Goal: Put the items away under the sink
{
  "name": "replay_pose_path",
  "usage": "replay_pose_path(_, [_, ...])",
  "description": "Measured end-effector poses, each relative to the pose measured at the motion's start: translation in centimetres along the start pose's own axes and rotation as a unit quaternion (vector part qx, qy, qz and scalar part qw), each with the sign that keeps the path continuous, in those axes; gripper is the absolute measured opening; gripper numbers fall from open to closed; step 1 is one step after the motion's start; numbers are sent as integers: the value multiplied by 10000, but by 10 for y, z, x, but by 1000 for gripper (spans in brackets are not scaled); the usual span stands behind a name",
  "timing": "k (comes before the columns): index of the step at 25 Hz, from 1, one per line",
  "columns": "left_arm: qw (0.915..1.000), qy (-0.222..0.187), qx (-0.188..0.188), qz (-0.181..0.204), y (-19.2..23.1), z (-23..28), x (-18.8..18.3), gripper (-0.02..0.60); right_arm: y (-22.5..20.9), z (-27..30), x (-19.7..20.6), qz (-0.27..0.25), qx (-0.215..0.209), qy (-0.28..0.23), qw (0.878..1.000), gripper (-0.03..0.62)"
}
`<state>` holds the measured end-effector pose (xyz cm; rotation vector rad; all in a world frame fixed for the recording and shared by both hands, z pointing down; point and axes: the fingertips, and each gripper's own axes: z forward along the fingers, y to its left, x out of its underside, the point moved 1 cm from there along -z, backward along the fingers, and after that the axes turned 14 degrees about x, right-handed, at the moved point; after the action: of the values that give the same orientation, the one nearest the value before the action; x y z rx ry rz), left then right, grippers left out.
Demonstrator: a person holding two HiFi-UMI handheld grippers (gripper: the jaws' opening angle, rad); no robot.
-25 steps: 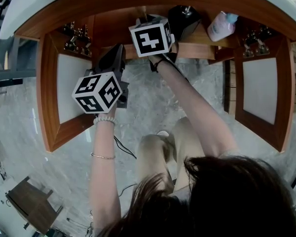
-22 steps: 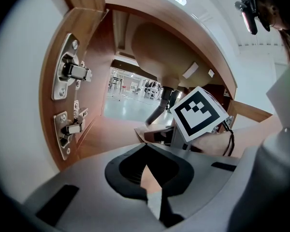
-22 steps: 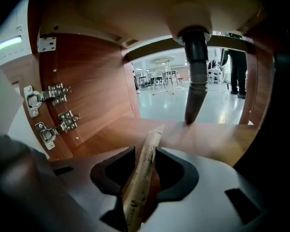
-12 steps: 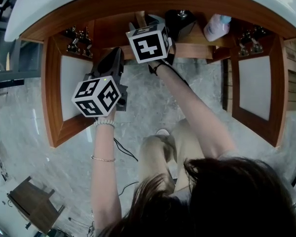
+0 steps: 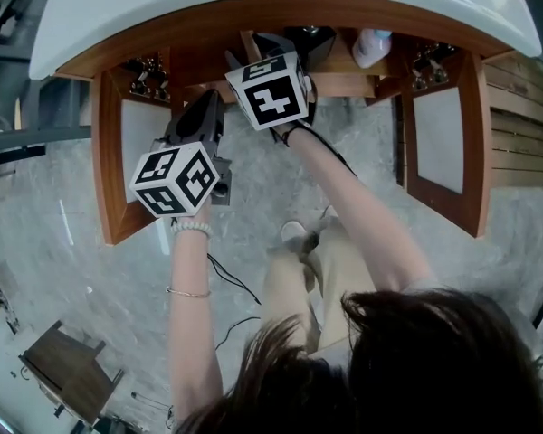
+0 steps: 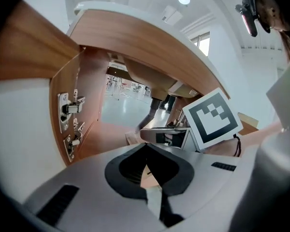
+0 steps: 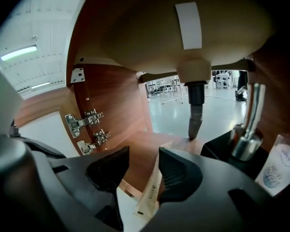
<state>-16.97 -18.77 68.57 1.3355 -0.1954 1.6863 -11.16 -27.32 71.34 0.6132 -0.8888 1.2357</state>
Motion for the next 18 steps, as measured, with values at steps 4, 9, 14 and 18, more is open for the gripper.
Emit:
replay_pose_path(4, [10000, 8, -1, -37, -14, -8, -11, 0, 1, -21, -9, 39, -226, -10, 9997, 199])
replay_pose_path(9, [9998, 166, 115, -65, -40, -14, -19, 0, 2, -57, -25, 119, -577, -122, 9982, 164])
replay_pose_path(14, [9995, 203, 190, -152, -67, -22, -28, 0, -2, -94, -40, 133, -790, -171, 9966, 108])
replay_pose_path(18, [9993, 178, 263, -187, -84, -25, -40, 0, -2, -113, -54, 139, -977, -220, 9949, 91])
